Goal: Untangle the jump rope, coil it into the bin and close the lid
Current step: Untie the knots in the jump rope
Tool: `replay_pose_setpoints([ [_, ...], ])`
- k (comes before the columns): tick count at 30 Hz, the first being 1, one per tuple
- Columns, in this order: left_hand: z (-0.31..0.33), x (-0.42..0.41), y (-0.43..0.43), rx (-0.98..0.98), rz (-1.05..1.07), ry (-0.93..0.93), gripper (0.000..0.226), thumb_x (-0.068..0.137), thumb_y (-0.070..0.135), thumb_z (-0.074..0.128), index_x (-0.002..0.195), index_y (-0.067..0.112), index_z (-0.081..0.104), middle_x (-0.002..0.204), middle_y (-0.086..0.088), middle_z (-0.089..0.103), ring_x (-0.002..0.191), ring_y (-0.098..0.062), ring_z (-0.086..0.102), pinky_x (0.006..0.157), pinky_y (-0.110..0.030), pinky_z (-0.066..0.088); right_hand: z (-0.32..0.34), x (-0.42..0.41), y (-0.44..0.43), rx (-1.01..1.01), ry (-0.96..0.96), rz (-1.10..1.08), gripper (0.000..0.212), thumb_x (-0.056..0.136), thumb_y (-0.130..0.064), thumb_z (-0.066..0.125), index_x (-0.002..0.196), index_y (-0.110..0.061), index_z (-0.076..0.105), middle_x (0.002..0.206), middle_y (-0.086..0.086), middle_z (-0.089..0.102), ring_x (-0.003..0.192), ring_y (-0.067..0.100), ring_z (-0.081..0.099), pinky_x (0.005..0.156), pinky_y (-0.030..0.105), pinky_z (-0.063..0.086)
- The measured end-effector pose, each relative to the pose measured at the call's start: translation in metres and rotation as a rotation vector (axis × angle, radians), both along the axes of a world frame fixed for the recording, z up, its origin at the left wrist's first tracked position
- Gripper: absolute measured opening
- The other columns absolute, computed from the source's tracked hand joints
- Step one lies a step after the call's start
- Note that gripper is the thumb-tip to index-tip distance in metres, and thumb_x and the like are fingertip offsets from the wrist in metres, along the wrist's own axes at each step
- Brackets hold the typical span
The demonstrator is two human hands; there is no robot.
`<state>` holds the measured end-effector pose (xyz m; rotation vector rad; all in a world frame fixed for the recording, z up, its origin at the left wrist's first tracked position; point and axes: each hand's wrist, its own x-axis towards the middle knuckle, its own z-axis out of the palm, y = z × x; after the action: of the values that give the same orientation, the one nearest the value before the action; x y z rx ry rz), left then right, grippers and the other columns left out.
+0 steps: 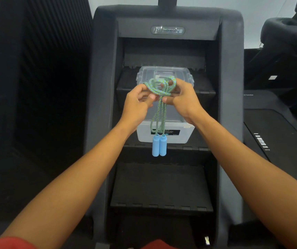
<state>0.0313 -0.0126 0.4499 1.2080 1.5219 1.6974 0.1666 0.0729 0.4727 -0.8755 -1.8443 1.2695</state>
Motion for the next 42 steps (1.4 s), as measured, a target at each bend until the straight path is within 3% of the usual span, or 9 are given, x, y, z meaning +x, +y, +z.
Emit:
replay_pose_setpoints([
  [7, -0.002, 0.001, 0.010, 0.028, 0.027, -0.079, 0.021, 0.090, -0.004, 0.069, 0.105, 0.010, 0.067, 0.114, -0.019, 0.071, 0.107, -0.030, 0.070, 0.079, -0.031, 0.062, -0.001, -0.004, -0.001, 0.019, 0.047, -0.033, 0.045, 0.082, 0.012, 0.072, 0.116, -0.012, 0.057, 0.093, 0.012, 0.072, 0.083, 0.013, 0.064, 0.075, 0.023, 0.058],
  [11, -0.002, 0.001, 0.014, 0.025, 0.065, -0.099, 0.021, 0.086, -0.004, 0.074, 0.098, 0.012, 0.068, 0.103, -0.015, 0.072, 0.089, -0.021, 0.071, 0.073, -0.028, 0.059, -0.003, -0.007, -0.002, -0.004, 0.128, -0.077, 0.044, 0.081, 0.011, 0.075, 0.116, -0.006, 0.055, 0.109, 0.017, 0.067, 0.091, 0.024, 0.071, 0.081, 0.032, 0.062],
  [15, -0.004, -0.001, 0.016, 0.022, 0.102, -0.095, 0.020, 0.082, 0.001, 0.079, 0.094, 0.013, 0.069, 0.102, -0.014, 0.074, 0.086, -0.020, 0.071, 0.079, -0.034, 0.060, -0.005, -0.009, -0.002, 0.004, 0.160, -0.125, 0.041, 0.079, 0.011, 0.076, 0.108, -0.010, 0.057, 0.093, 0.007, 0.064, 0.083, 0.023, 0.072, 0.079, 0.031, 0.062],
  [20, 0.001, 0.002, 0.014, 0.050, 0.129, -0.143, 0.028, 0.075, -0.001, 0.085, 0.083, 0.016, 0.065, 0.082, 0.002, 0.071, 0.082, -0.011, 0.068, 0.076, -0.034, 0.059, -0.004, -0.010, -0.003, -0.075, 0.256, -0.079, 0.040, 0.081, 0.014, 0.070, 0.117, -0.001, 0.058, 0.098, 0.019, 0.073, 0.087, 0.024, 0.075, 0.081, 0.034, 0.062],
  [24, 0.002, 0.004, 0.013, 0.074, 0.136, -0.176, 0.025, 0.074, -0.002, 0.084, 0.087, 0.011, 0.067, 0.089, -0.008, 0.070, 0.085, -0.013, 0.065, 0.075, -0.031, 0.058, -0.002, -0.010, -0.007, -0.113, 0.300, 0.021, 0.044, 0.079, 0.018, 0.070, 0.113, -0.006, 0.055, 0.099, 0.015, 0.074, 0.085, 0.021, 0.075, 0.077, 0.029, 0.058],
  [27, -0.003, 0.002, 0.016, 0.063, 0.153, -0.170, 0.028, 0.075, 0.002, 0.084, 0.093, 0.014, 0.066, 0.094, -0.009, 0.071, 0.087, -0.015, 0.066, 0.074, -0.031, 0.057, -0.002, -0.010, -0.008, -0.090, 0.310, 0.033, 0.027, 0.085, 0.012, 0.069, 0.105, -0.004, 0.061, 0.101, 0.019, 0.075, 0.094, 0.028, 0.075, 0.084, 0.037, 0.059],
  [32, -0.012, 0.002, 0.020, 0.071, 0.177, -0.112, 0.038, 0.081, 0.014, 0.078, 0.106, 0.039, 0.066, 0.099, -0.008, 0.072, 0.097, -0.022, 0.070, 0.088, -0.042, 0.059, -0.001, -0.012, -0.009, -0.136, 0.357, -0.015, 0.011, 0.087, 0.001, 0.065, 0.098, 0.002, 0.066, 0.110, 0.030, 0.068, 0.106, 0.039, 0.071, 0.090, 0.048, 0.061],
  [37, -0.008, 0.004, 0.019, 0.058, 0.155, 0.071, 0.022, 0.089, 0.014, 0.075, 0.110, 0.009, 0.076, 0.090, 0.003, 0.073, 0.077, 0.000, 0.065, 0.070, -0.024, 0.053, 0.002, -0.014, -0.011, -0.123, 0.291, -0.052, 0.014, 0.100, 0.002, 0.053, 0.106, 0.012, 0.061, 0.110, 0.031, 0.070, 0.099, 0.034, 0.074, 0.081, 0.038, 0.064],
  [42, 0.005, -0.002, 0.017, 0.051, 0.124, 0.084, 0.013, 0.090, 0.014, 0.073, 0.101, 0.018, 0.078, 0.086, -0.004, 0.078, 0.082, -0.014, 0.072, 0.079, -0.044, 0.061, 0.006, -0.004, -0.002, -0.163, 0.200, -0.092, 0.022, 0.097, 0.004, 0.046, 0.112, 0.004, 0.061, 0.096, 0.013, 0.078, 0.079, 0.028, 0.078, 0.065, 0.038, 0.061],
])
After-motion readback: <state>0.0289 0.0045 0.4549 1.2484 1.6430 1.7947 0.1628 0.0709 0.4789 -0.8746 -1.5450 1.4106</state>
